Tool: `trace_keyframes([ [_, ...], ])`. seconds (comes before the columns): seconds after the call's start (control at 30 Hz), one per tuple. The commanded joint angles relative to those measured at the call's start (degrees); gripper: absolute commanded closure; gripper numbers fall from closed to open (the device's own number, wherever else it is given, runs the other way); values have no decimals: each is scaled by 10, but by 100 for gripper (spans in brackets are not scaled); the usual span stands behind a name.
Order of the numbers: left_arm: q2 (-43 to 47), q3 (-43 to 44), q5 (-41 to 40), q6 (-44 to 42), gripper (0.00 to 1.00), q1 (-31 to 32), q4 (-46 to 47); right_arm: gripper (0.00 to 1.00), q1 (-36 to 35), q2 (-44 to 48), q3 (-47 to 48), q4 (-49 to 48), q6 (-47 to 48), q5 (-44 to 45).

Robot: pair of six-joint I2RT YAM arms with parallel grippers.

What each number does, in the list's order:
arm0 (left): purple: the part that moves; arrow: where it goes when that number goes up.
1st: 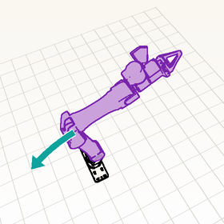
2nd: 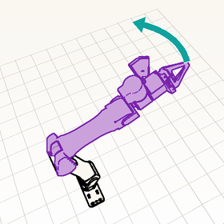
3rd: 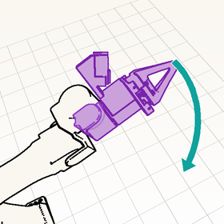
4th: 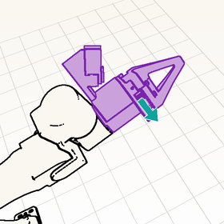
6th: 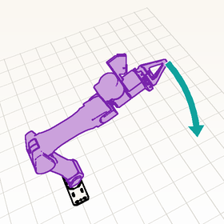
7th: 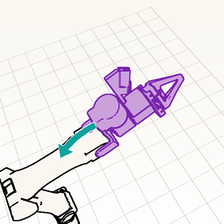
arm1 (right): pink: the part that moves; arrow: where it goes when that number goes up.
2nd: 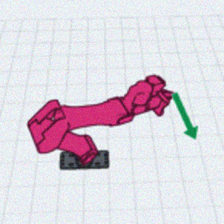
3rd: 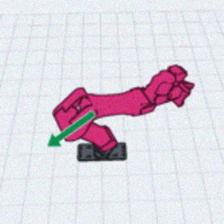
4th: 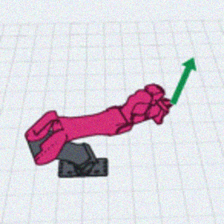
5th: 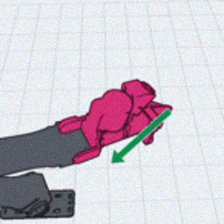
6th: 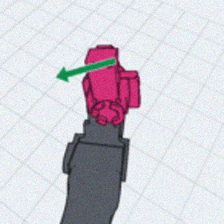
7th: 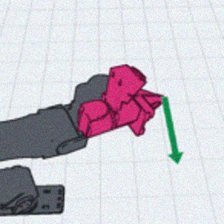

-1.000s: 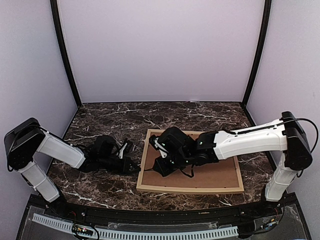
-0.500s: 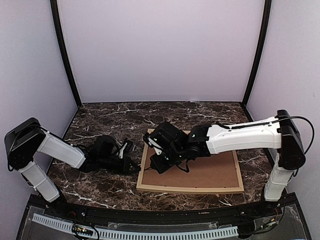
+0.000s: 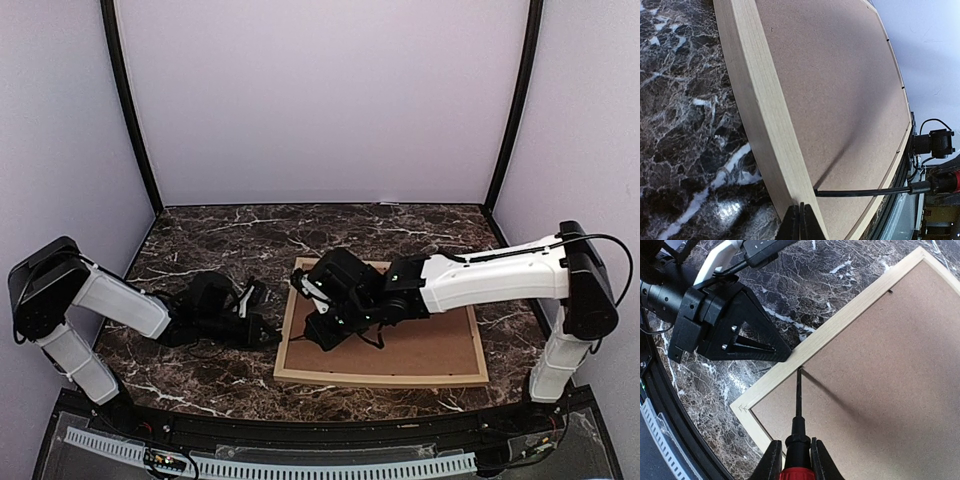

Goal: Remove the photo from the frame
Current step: Release the fastener from the backboard.

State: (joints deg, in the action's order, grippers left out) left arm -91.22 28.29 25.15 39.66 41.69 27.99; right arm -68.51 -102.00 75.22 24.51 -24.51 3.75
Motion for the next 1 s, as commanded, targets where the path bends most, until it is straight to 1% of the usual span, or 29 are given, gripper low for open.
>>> trace_keyframes([
  [0.0,-3,-5,-18,1,96,23,-54,100,-16,76,-72,-170,-29,-41],
  [0.13,7,-1,-25,0,96,23,-63,100,-16,121,-138,-157,-56,-12],
  [0.23,11,0,-26,1,96,23,-65,100,-15,132,-156,-156,-65,12],
  [0.37,14,0,-28,3,97,23,-69,100,-13,108,-143,-138,-69,36],
  [0.6,13,-2,-26,4,96,23,-69,100,-13,59,-117,-136,-74,42],
  [0.97,6,-6,-19,6,97,23,-60,100,-8,36,-95,-127,-72,54],
])
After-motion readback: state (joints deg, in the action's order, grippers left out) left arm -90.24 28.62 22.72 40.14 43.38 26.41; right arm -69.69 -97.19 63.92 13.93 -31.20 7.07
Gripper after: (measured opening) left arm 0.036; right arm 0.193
